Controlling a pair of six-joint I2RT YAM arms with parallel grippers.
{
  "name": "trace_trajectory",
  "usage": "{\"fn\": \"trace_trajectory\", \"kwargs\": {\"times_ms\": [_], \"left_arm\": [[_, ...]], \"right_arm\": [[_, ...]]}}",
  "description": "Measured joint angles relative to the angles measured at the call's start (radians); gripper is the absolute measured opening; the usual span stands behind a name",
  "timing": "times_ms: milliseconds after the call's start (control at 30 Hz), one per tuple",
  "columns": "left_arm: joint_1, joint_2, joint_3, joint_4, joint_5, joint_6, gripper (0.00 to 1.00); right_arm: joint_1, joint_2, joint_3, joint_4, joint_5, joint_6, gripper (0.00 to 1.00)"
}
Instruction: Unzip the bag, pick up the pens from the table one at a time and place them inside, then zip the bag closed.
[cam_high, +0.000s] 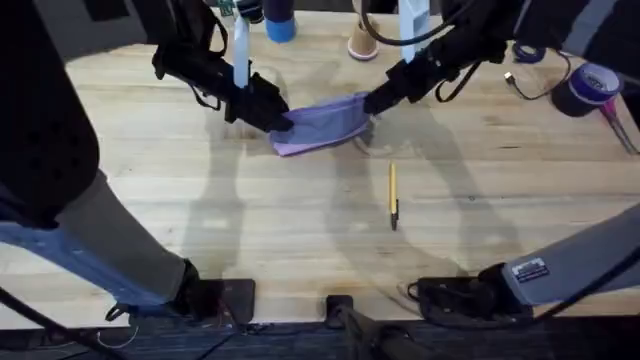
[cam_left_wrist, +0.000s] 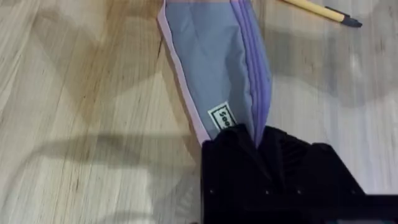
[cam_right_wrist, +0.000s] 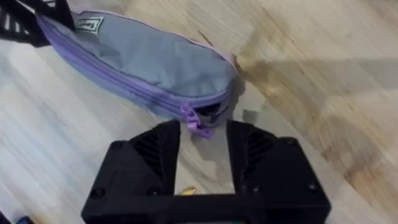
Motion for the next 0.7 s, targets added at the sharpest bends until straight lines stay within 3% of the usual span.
{"fn": "trace_trajectory", "kwargs": {"times_ms": [400,500,700], "left_arm": [[0.0,0.0,0.0,0.001,0.0,0.0,0.043],[0.0,0.0,0.0,0.001,0.0,0.0,0.043],[0.0,0.0,0.0,0.001,0.0,0.0,0.043]], "right_arm": [[0.009,0.0,0.0,0.035,-0.004,-0.001,0.188],[0.008,0.0,0.0,0.036,-0.003,-0.001,0.042],[0.008,0.0,0.0,0.035,-0.003,-0.001,0.033]]}}
